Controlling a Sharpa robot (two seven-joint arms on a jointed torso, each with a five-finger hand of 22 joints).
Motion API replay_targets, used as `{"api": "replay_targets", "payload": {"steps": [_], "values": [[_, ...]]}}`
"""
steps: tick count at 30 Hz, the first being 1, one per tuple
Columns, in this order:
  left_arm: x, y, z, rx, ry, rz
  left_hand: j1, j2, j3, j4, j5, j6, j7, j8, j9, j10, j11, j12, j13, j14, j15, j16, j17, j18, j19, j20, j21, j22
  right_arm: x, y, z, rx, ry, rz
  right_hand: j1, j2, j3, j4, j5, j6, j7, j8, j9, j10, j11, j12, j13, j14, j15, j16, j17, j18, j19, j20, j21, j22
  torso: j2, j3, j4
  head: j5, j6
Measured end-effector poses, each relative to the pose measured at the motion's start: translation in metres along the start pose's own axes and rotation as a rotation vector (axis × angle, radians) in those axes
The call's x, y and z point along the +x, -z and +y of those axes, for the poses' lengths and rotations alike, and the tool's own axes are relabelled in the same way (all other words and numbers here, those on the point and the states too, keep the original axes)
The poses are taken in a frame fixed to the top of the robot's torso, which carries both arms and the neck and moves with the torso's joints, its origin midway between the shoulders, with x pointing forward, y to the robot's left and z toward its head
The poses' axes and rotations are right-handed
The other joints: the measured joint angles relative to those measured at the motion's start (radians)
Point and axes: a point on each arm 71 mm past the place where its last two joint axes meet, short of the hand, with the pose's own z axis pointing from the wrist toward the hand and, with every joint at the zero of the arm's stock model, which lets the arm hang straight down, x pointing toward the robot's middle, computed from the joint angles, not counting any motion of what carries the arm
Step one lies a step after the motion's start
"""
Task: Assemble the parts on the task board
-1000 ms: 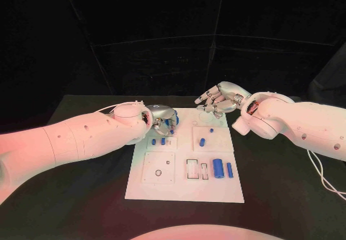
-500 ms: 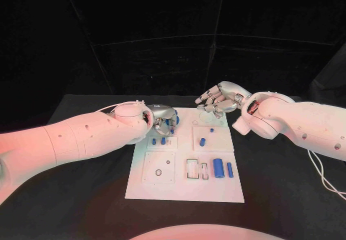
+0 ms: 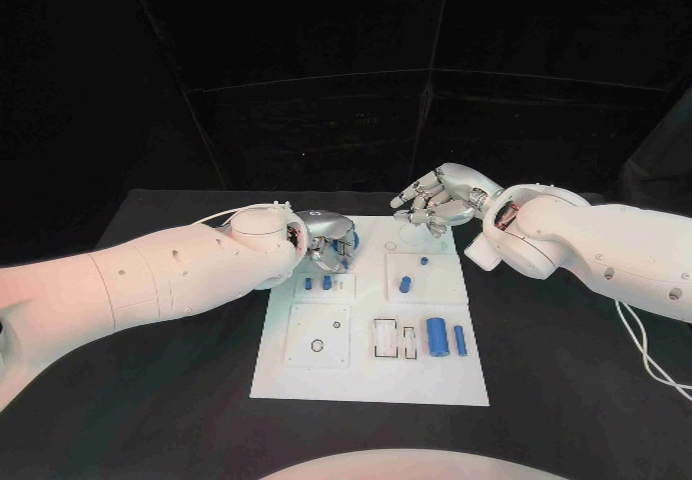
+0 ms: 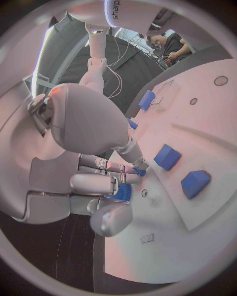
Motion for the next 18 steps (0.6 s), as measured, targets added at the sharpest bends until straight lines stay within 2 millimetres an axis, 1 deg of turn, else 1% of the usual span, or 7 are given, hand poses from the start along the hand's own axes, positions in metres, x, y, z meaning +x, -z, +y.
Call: {"api": "replay_targets", "payload": {"steps": [1, 2, 6, 7, 8, 15, 18], "values": [[0.0000, -0.0001, 0.0002, -0.001, 0.000, 0.000, 0.002, 0.002, 0.002, -0.002, 0.000, 0.002, -0.001, 0.000, 0.000, 0.005, -0.001, 0.002, 0.000, 0.000, 0.000, 0.000, 0.000, 0.000, 0.001, -0.001, 0.001, 0.003, 0.0000, 0.0000, 0.0000, 0.000, 0.000, 0.000, 0.000, 0.000, 0.000, 0.000, 0.000, 0.000, 0.000, 0.000, 0.000, 0.000, 0.000, 0.000, 0.000, 0.000, 0.000, 0.000, 0.000, 0.000, 0.000, 0.000, 0.000, 0.000, 0.000, -0.0002, -0.0001, 0.000, 0.000], [0.0000, -0.0002, 0.0003, -0.002, 0.000, 0.000, 0.007, 0.007, 0.006, -0.006, 0.000, 0.006, -0.001, 0.000, 0.000, 0.009, -0.002, 0.002, 0.000, 0.003, -0.003, 0.000, 0.000, 0.000, 0.001, -0.001, 0.001, 0.006, 0.0000, 0.0000, 0.0000, 0.000, 0.000, 0.000, 0.000, 0.000, 0.000, 0.000, 0.000, 0.000, 0.000, 0.000, 0.000, 0.000, 0.000, 0.000, 0.000, 0.000, 0.000, 0.000, 0.000, 0.000, 0.000, 0.000, 0.000, 0.000, 0.000, -0.0003, -0.0003, 0.000, 0.000], [-0.0002, -0.0006, 0.0013, -0.007, -0.001, 0.000, 0.025, 0.025, 0.025, -0.020, 0.000, 0.020, -0.001, 0.000, -0.001, 0.023, -0.006, 0.002, -0.002, 0.002, -0.005, 0.005, 0.002, 0.000, 0.003, -0.003, 0.012, 0.015, 0.0002, -0.0001, 0.0001, 0.000, 0.000, 0.000, 0.000, 0.000, 0.003, 0.003, 0.000, 0.000, 0.000, 0.000, 0.000, 0.000, 0.000, 0.000, -0.001, 0.000, 0.000, 0.000, 0.000, 0.000, 0.000, 0.000, 0.000, 0.000, 0.000, -0.0005, -0.0006, 0.000, 0.000], [-0.0003, -0.0007, 0.0016, -0.008, -0.001, 0.000, 0.028, 0.028, 0.029, -0.024, 0.000, 0.023, -0.005, 0.000, -0.001, 0.025, -0.007, 0.002, -0.002, 0.000, -0.007, 0.005, 0.004, 0.000, 0.004, -0.004, 0.013, 0.018, 0.0002, -0.0001, 0.0001, 0.000, 0.000, 0.000, 0.000, 0.000, 0.003, 0.003, 0.000, 0.000, 0.000, 0.000, 0.000, 0.000, 0.000, 0.000, -0.001, 0.000, 0.000, 0.000, 0.000, 0.000, 0.000, 0.000, 0.000, 0.000, 0.000, -0.0005, -0.0006, 0.000, 0.000], [-0.0004, -0.0007, 0.0019, -0.009, -0.001, -0.001, 0.031, 0.031, 0.033, -0.027, 0.000, 0.029, -0.002, 0.000, -0.001, 0.030, -0.006, 0.002, -0.003, 0.000, -0.007, 0.005, 0.005, 0.000, 0.005, -0.004, 0.018, 0.021, 0.0001, -0.0002, 0.0001, 0.000, 0.000, 0.000, 0.000, 0.000, 0.003, 0.003, 0.000, 0.000, 0.000, 0.000, 0.000, 0.000, 0.000, 0.000, -0.001, 0.000, 0.000, 0.000, 0.000, 0.000, 0.000, 0.000, 0.000, 0.000, 0.000, -0.0005, -0.0006, 0.000, 0.000], [-0.0017, -0.0004, 0.0025, -0.008, 0.000, -0.019, 0.039, 0.038, 0.049, -0.038, -0.001, 0.037, -0.001, 0.000, -0.003, 0.041, -0.006, 0.001, -0.008, 0.000, -0.007, 0.009, 0.006, 0.000, 0.005, -0.005, 0.032, 0.039, 0.0002, -0.0003, 0.0001, 0.000, 0.000, 0.000, 0.000, 0.000, 0.003, 0.003, 0.000, 0.000, 0.000, 0.000, 0.000, 0.000, 0.000, 0.000, -0.001, 0.000, 0.000, 0.000, 0.000, 0.000, 0.000, 0.000, 0.000, 0.000, 0.000, -0.0006, -0.0006, -0.002, 0.001], [-0.0027, 0.0002, 0.0021, -0.001, 0.001, -0.035, 0.039, 0.038, 0.057, -0.040, -0.003, 0.037, -0.001, -0.013, -0.005, 0.043, -0.004, -0.014, -0.012, 0.000, -0.007, 0.009, 0.005, 0.000, 0.005, -0.005, 0.032, 0.042, 0.0004, -0.0005, 0.0003, -0.001, 0.000, 0.001, 0.000, 0.000, 0.003, 0.003, 0.000, 0.000, 0.000, 0.000, 0.000, 0.000, 0.000, 0.000, -0.001, 0.000, 0.000, 0.000, 0.000, 0.000, 0.000, 0.000, 0.000, 0.000, 0.000, -0.0007, -0.0006, -0.002, 0.002]]}}
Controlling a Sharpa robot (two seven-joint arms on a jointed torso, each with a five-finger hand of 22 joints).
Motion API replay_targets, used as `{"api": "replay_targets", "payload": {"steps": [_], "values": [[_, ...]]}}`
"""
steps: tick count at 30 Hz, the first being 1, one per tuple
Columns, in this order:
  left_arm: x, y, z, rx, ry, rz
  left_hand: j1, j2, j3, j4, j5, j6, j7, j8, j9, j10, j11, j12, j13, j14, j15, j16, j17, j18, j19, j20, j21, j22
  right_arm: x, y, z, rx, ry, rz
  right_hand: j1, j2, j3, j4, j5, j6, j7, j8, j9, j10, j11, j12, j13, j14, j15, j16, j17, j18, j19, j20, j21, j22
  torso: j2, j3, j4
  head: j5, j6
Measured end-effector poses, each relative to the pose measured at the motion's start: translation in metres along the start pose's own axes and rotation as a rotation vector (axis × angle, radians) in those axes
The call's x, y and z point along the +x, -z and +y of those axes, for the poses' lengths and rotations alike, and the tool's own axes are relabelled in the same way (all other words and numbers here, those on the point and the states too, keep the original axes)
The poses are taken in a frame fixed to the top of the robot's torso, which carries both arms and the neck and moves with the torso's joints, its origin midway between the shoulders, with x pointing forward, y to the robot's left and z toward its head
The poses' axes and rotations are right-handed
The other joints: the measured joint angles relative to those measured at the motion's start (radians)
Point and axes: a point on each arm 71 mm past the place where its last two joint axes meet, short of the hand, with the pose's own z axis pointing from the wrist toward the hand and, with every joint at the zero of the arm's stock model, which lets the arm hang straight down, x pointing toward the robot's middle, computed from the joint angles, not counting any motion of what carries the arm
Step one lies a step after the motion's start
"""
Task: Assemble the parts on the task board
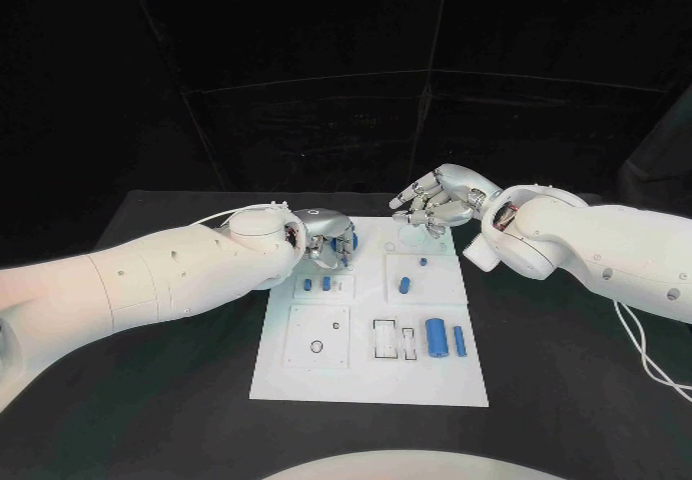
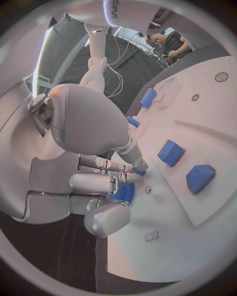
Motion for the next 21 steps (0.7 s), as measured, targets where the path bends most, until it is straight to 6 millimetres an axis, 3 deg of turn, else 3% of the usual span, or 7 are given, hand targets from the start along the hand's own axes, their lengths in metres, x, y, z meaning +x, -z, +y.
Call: {"api": "replay_targets", "payload": {"steps": [8, 21], "values": [[-0.004, 0.009, 0.002, 0.022, 0.021, -0.041, -0.008, -0.008, 0.026, -0.007, 0.000, -0.001, 0.013, -0.030, -0.011, -0.008, 0.015, -0.047, -0.025, 0.004, 0.004, 0.000, -0.007, 0.000, 0.000, 0.000, 0.005, 0.008, 0.000, 0.000, 0.000, 0.000, 0.000, 0.000, 0.000, 0.000, 0.000, 0.000, 0.000, 0.000, 0.000, 0.000, 0.000, 0.000, 0.000, 0.000, 0.000, 0.000, 0.000, 0.000, 0.001, 0.000, 0.000, 0.000, 0.000, 0.000, 0.000, -0.0001, 0.0001, -0.002, 0.003], [-0.024, 0.031, 0.013, 0.029, 0.079, -0.130, -0.017, -0.017, 0.042, -0.012, 0.000, 0.004, 0.019, -0.038, -0.014, -0.001, 0.022, -0.067, -0.038, 0.000, 0.007, 0.000, -0.009, 0.000, 0.000, 0.000, 0.009, 0.013, -0.001, 0.001, -0.001, 0.000, 0.000, -0.002, 0.000, 0.000, 0.000, 0.000, 0.000, 0.000, 0.000, 0.000, 0.000, 0.000, 0.000, 0.000, 0.000, 0.000, 0.000, 0.000, 0.001, 0.000, 0.000, 0.000, 0.000, 0.000, -0.001, 0.0005, 0.0014, 0.002, 0.007]]}}
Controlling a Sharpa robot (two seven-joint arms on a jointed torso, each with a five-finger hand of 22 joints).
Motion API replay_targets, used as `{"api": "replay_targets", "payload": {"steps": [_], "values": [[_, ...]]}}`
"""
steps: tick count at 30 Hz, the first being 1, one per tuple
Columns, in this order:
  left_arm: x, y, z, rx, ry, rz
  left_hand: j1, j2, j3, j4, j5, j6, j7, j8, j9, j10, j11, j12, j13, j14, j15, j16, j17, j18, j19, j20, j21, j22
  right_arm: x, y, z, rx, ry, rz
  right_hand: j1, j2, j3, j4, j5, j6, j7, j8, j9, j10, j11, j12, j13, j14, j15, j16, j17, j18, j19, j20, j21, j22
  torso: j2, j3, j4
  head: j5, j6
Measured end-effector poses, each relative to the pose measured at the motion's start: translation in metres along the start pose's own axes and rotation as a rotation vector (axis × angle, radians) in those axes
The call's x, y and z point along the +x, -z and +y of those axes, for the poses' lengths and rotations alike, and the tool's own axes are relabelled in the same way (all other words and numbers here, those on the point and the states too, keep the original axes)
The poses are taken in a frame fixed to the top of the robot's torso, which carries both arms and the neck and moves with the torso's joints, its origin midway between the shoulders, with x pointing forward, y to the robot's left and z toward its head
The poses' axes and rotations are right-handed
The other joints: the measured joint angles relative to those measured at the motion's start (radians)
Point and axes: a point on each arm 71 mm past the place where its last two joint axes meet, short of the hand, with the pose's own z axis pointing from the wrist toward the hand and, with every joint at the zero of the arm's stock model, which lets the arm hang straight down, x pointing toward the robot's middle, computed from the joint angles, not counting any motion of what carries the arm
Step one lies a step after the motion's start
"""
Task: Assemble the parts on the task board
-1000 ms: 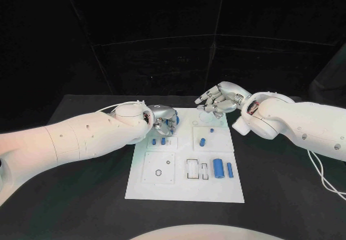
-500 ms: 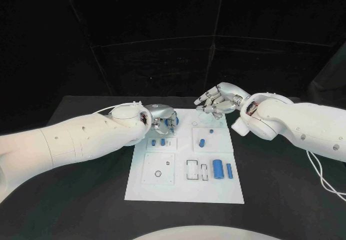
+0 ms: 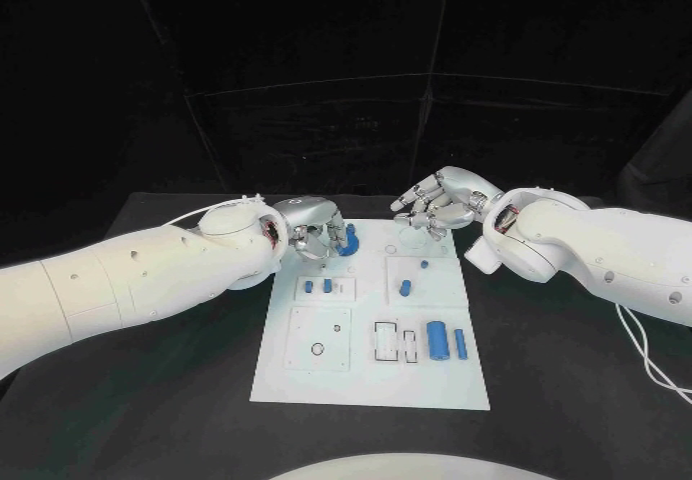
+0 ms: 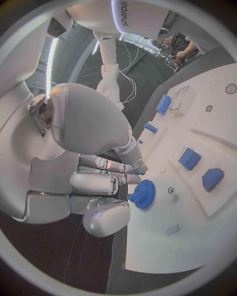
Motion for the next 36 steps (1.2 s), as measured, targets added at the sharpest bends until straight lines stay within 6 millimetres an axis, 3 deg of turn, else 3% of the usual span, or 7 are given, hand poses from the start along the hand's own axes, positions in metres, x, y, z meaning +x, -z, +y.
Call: {"api": "replay_targets", "payload": {"steps": [18, 36], "values": [[0.000, 0.016, 0.027, -0.072, 0.026, 0.030, -0.010, -0.010, 0.000, 0.000, 0.000, 0.009, 0.001, -0.004, 0.000, 0.015, -0.001, -0.011, -0.006, 0.000, 0.000, 0.000, -0.004, 0.000, -0.003, 0.003, 0.003, 0.003, -0.001, 0.001, -0.001, 0.002, 0.001, -0.003, 0.000, 0.000, 0.000, 0.000, 0.000, 0.000, 0.000, 0.000, 0.000, 0.000, 0.000, 0.000, 0.000, 0.000, 0.000, 0.000, 0.000, 0.000, 0.000, 0.000, 0.000, 0.000, 0.000, -0.0004, -0.0008, 0.001, -0.004], [0.015, 0.010, 0.029, -0.089, 0.039, 0.088, -0.015, -0.015, 0.000, 0.000, 0.000, 0.014, 0.000, -0.008, 0.000, 0.022, 0.000, -0.015, -0.007, 0.000, 0.000, 0.000, -0.005, 0.000, -0.003, 0.003, 0.003, 0.002, -0.001, 0.001, -0.001, 0.001, 0.001, -0.002, 0.000, 0.000, 0.000, 0.000, 0.000, 0.000, 0.000, 0.000, 0.000, 0.000, 0.000, 0.000, 0.000, 0.000, 0.000, 0.000, 0.000, 0.000, 0.000, 0.000, 0.000, 0.000, 0.000, 0.0000, -0.0016, 0.003, -0.005]]}}
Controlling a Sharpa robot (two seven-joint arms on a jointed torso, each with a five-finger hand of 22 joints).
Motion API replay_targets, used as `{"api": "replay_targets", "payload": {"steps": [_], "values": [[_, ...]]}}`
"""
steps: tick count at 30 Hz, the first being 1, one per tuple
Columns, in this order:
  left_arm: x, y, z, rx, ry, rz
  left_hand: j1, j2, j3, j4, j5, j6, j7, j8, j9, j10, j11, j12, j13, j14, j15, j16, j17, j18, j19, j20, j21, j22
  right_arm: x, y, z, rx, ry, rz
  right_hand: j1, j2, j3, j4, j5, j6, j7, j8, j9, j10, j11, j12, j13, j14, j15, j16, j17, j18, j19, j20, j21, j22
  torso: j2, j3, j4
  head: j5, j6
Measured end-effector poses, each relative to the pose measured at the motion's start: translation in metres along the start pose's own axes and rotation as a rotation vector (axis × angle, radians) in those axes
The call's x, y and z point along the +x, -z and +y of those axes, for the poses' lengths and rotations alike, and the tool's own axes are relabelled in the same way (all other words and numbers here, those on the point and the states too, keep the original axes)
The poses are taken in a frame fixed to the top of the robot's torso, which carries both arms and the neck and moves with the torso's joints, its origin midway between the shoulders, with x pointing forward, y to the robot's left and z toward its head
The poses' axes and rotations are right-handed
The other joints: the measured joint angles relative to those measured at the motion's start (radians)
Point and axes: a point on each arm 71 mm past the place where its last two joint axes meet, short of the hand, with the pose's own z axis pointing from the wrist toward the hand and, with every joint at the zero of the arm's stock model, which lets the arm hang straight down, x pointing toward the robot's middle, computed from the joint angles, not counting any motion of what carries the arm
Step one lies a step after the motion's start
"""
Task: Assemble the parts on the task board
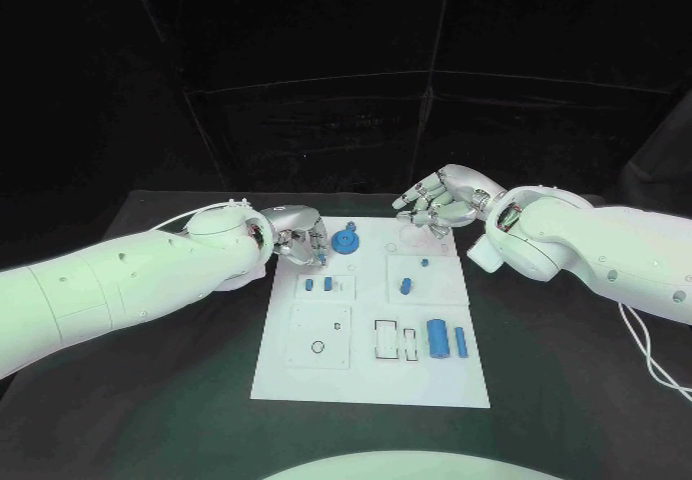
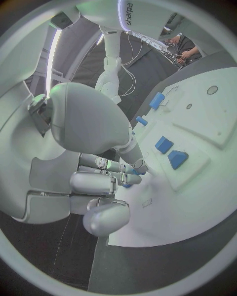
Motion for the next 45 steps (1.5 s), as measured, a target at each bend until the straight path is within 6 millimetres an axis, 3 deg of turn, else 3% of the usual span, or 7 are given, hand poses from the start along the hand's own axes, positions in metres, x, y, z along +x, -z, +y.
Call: {"api": "replay_targets", "payload": {"steps": [30, 40, 45], "values": [[0.0047, -0.0020, -0.0041, 0.007, 0.003, 0.028, -0.011, -0.004, -0.003, 0.003, 0.000, 0.008, -0.006, -0.001, 0.000, 0.007, 0.000, -0.011, -0.005, 0.000, 0.000, -0.001, -0.004, 0.000, -0.003, 0.003, 0.000, -0.001, 0.0001, 0.0000, 0.0001, 0.000, 0.000, 0.000, 0.000, 0.000, 0.000, 0.000, 0.000, 0.000, 0.000, 0.005, 0.001, 0.000, 0.000, 0.000, -0.001, 0.000, 0.000, 0.000, 0.002, 0.000, 0.000, 0.000, 0.000, 0.000, 0.000, -0.0001, -0.0001, -0.002, -0.003], [0.0054, -0.0033, -0.0035, -0.003, 0.003, 0.038, -0.025, -0.017, -0.011, 0.005, 0.000, -0.002, 0.004, -0.028, -0.007, -0.006, 0.009, -0.038, -0.014, 0.004, 0.004, -0.001, -0.014, 0.000, -0.007, 0.007, -0.005, -0.005, 0.0001, 0.0002, 0.0001, 0.000, 0.000, 0.000, 0.000, 0.000, 0.000, 0.000, 0.000, 0.000, 0.000, 0.005, 0.001, 0.000, 0.000, 0.000, -0.001, 0.000, 0.000, 0.000, 0.002, 0.000, 0.000, 0.000, 0.000, 0.000, 0.000, 0.0002, 0.0000, -0.003, -0.004], [0.0055, -0.0034, -0.0025, -0.010, 0.002, 0.039, -0.026, -0.018, -0.011, 0.005, 0.000, -0.033, 0.010, -0.050, -0.012, -0.020, 0.013, -0.049, -0.017, 0.000, 0.008, -0.001, -0.018, 0.000, -0.010, 0.010, -0.005, -0.004, -0.0002, 0.0004, -0.0001, 0.000, 0.000, 0.000, 0.000, 0.000, 0.000, 0.000, 0.000, 0.000, 0.000, 0.005, 0.001, 0.000, 0.000, 0.000, -0.001, 0.000, 0.000, 0.000, 0.002, 0.000, 0.000, 0.000, 0.000, 0.000, 0.000, 0.0002, 0.0001, -0.005, -0.005]]}}
